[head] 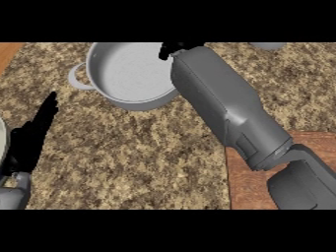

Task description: Pick the croissant from the cutting board and place it in the pot

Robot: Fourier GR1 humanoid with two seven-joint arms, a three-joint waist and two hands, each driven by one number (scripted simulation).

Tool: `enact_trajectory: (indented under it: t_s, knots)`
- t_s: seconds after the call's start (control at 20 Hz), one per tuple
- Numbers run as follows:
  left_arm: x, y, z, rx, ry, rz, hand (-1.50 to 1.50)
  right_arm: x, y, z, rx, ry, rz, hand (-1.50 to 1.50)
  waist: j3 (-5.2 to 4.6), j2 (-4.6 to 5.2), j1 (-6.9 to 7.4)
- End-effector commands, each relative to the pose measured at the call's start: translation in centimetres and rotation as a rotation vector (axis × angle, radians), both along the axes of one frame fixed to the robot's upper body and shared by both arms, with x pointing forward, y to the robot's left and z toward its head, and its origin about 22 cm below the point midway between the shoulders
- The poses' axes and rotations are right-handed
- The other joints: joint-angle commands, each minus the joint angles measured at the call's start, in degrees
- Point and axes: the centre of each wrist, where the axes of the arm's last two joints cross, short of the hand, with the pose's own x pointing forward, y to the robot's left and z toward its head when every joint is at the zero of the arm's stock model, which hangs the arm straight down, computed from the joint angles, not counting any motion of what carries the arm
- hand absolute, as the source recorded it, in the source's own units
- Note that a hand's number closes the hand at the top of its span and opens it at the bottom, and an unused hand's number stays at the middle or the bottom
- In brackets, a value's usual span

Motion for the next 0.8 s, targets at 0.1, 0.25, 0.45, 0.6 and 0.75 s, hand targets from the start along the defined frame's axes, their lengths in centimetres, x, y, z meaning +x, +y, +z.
enact_trajectory:
  t_s: [0.1,0.25,0.45,0.6,0.75]
  knots:
    - [0.3,0.3,0.7,0.002,-0.019,-0.016,0.00,0.4,-1.1,-1.0,0.153,-0.014,0.020,-1.50,0.02,0.49,1.31]
    - [0.0,-0.6,0.5,0.000,-0.012,-0.031,0.00,0.7,-1.4,-1.1,0.143,-0.030,0.046,-1.50,0.05,0.46,1.37]
    - [-0.1,-0.2,-0.1,-0.004,-0.001,-0.006,0.00,0.4,-1.0,-0.2,0.253,-0.220,0.084,-1.50,0.08,0.33,0.81]
    - [0.0,-0.2,0.2,-0.007,-0.009,-0.018,0.00,0.1,-0.9,0.7,0.391,-0.404,0.092,-1.50,0.21,0.07,0.31]
    - [0.5,-0.2,0.6,-0.013,0.010,-0.013,0.00,0.0,-0.8,1.9,0.508,-0.441,0.083,-1.50,0.13,-0.38,-0.23]
